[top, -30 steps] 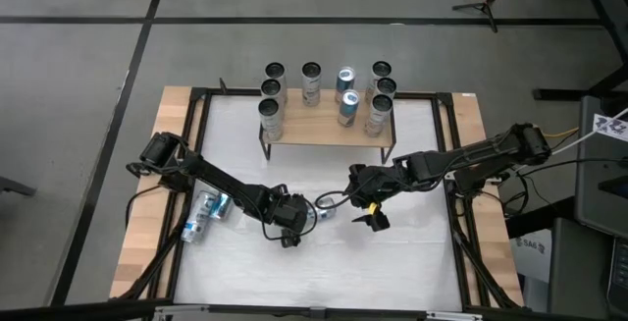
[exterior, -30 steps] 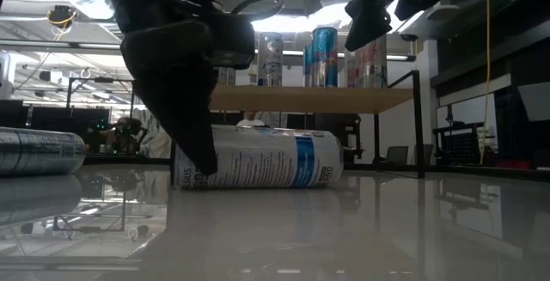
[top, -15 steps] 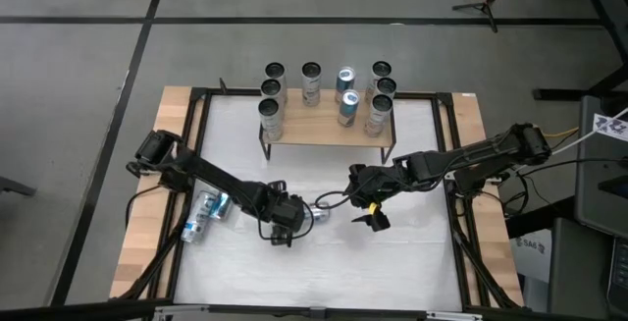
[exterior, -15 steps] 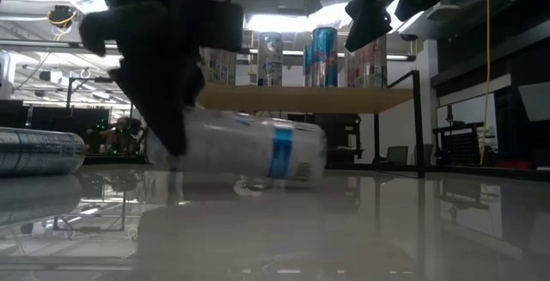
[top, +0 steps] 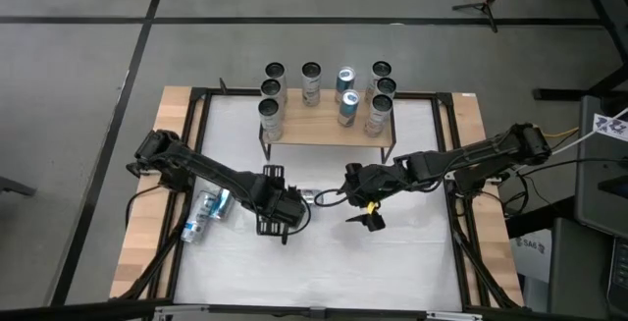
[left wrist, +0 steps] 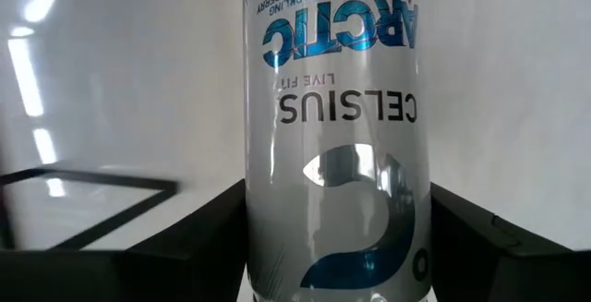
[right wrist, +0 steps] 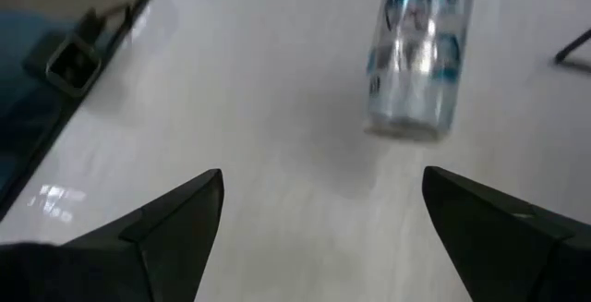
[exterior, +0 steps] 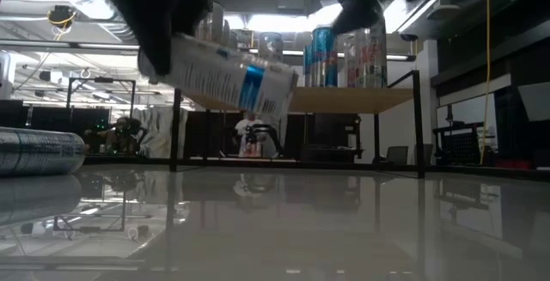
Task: Sort soda cans
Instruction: Put the right white blue soda can on the shelf and align with other white blue soda cans
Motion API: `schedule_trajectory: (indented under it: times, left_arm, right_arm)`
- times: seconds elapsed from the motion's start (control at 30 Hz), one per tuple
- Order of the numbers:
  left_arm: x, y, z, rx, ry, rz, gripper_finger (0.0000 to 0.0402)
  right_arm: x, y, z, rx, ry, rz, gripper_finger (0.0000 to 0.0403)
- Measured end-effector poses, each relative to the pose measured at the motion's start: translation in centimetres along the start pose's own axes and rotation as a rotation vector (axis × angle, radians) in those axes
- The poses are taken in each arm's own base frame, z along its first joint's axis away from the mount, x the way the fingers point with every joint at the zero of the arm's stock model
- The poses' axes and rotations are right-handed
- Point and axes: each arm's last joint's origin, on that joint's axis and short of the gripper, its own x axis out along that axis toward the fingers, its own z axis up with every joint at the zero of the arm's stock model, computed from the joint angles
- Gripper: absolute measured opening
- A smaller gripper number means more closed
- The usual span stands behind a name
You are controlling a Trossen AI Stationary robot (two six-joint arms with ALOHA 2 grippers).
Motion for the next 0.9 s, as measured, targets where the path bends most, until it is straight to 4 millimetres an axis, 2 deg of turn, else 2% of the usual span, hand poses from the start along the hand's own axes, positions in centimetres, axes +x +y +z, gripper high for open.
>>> schedule_trajectory:
  times: [0.1, 0.3, 0.57, 0.7, 0.9]
  left_arm:
    - [-0.8, 0.4, 0.1, 0.004, -0.006, 0.048, 0.0243]
    - [-1.1, 0.4, 0.1, 0.072, -0.024, 0.113, 0.0243]
    - [-1.7, -0.5, 0.1, 0.253, -0.108, 0.304, 0.0243]
    - [-2.0, -1.1, 0.6, 0.339, -0.18, 0.391, 0.0243]
    - [-2.4, -1.5, 1.4, 0.427, -0.253, 0.472, 0.0243]
  right_arm:
    - [0.0, -0.2, 0.7, -0.002, -0.074, -0.038, 0.0364]
    - [-0.2, -0.4, 1.8, 0.062, -0.187, -0.089, 0.0364]
    - [-0.3, -0.8, 1.9, 0.31, -0.213, -0.096, 0.0364]
    - [-0.4, -1.7, 1.8, 0.447, -0.226, -0.125, 0.0364]
    - [-0.8, -4.2, 1.5, 0.614, -0.245, -0.128, 0.0364]
